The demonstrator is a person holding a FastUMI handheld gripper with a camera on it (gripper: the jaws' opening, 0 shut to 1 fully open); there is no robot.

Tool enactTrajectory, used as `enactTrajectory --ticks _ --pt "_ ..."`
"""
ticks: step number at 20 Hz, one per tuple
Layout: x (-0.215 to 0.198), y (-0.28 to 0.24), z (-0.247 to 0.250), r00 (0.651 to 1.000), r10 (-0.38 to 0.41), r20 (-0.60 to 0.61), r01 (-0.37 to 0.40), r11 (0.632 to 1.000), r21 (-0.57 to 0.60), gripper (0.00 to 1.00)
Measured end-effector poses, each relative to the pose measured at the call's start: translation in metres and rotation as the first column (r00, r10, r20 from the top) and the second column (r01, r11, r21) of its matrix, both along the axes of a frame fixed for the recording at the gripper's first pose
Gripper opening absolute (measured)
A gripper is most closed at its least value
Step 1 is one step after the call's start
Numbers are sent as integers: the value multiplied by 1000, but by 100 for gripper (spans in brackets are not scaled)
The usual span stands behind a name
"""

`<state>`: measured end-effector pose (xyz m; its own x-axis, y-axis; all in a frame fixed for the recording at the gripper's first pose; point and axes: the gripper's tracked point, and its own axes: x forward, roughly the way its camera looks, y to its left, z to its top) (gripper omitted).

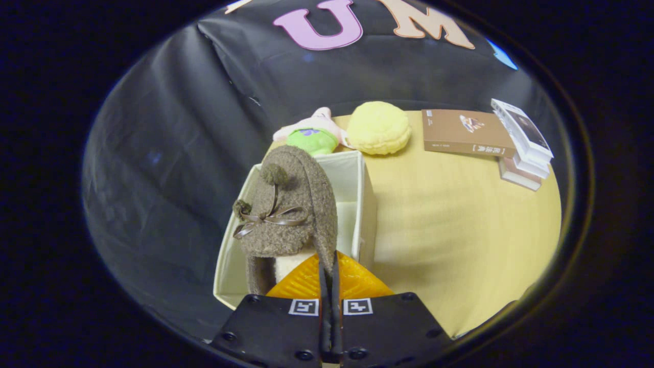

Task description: Open the storage box then place both shoes into the box .Put the left shoe in first, then the right shoe, with the right side of both shoes facing outward in a uniform manner.

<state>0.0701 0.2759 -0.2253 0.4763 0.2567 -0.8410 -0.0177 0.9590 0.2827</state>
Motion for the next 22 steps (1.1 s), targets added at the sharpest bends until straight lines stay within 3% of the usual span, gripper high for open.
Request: enactTrajectory --ticks 2,6,9,14,18,22 --pt "3 6 1 1000 -13 20 13 1000 7 9" --pt "5 3 9 998 -24 50 24 1000 3 39" --pt "5 14 19 997 -19 70 14 998 67 61" --pt "-3 26 29 990 72 121 -81 994 70 98" --pt "-2 23 60 959 126 252 -146 987 61 98" --pt "-5 3 102 901 152 407 -178 984 27 98"
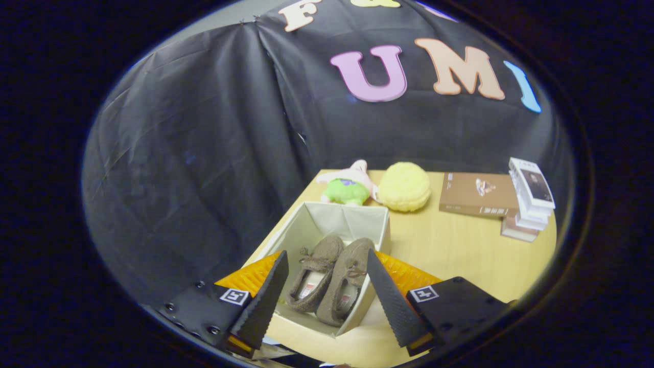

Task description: Open the storage box then place both shoes into the box .Put the left shoe in first, then the right shoe, with the right side of both shoes facing outward in a uniform manner.

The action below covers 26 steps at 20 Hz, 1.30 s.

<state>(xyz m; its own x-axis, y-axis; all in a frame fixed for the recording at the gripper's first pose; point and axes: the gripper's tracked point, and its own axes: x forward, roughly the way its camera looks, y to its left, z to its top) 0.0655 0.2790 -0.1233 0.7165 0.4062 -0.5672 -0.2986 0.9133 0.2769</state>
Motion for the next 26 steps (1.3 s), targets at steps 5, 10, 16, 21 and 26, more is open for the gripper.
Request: enactTrajectory --ticks 5,10,16,21,26 --pt "-5 -56 47 974 -50 220 69 995 -78 98" --pt "-25 -126 83 914 -147 379 190 979 -78 98" --pt "-64 -218 94 848 -268 457 346 933 -95 98" --pt "-94 -278 95 802 -353 482 447 890 -91 98" --pt "-120 -327 100 750 -436 497 531 846 -59 98"
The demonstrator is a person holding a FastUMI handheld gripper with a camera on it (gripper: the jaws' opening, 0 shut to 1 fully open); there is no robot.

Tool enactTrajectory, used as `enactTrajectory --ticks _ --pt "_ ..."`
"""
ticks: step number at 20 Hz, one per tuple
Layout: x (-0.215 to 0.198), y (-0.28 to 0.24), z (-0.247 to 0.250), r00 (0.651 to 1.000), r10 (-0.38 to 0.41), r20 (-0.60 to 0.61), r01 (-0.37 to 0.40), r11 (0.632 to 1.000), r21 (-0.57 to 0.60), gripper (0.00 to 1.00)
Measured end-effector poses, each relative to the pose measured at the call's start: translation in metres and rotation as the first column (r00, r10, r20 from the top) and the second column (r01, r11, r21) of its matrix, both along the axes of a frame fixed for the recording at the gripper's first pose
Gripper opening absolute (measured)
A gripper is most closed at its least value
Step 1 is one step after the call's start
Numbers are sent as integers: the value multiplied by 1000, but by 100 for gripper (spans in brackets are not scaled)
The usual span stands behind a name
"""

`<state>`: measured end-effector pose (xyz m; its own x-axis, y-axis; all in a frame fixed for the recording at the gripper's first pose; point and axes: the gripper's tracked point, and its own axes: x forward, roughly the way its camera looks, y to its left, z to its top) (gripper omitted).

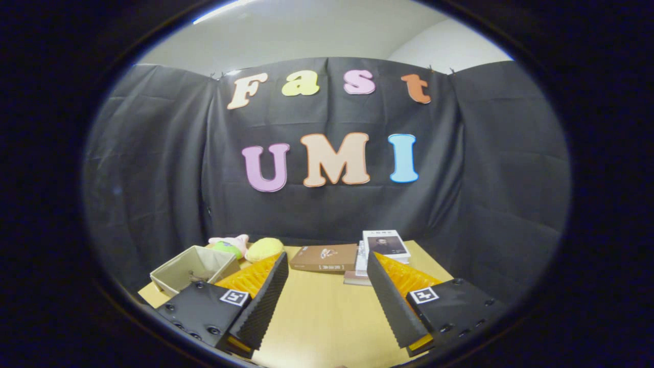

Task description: Open the storage box then place both shoes into the box .Put the left shoe in first, then the right shoe, with the right side of both shoes facing outward in a uniform manner.

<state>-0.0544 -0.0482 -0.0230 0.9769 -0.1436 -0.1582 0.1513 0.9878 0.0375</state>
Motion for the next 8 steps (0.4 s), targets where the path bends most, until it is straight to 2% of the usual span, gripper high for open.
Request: enactTrajectory --ticks 8 --pt "-21 -39 12 997 -71 42 71 997 3 98"
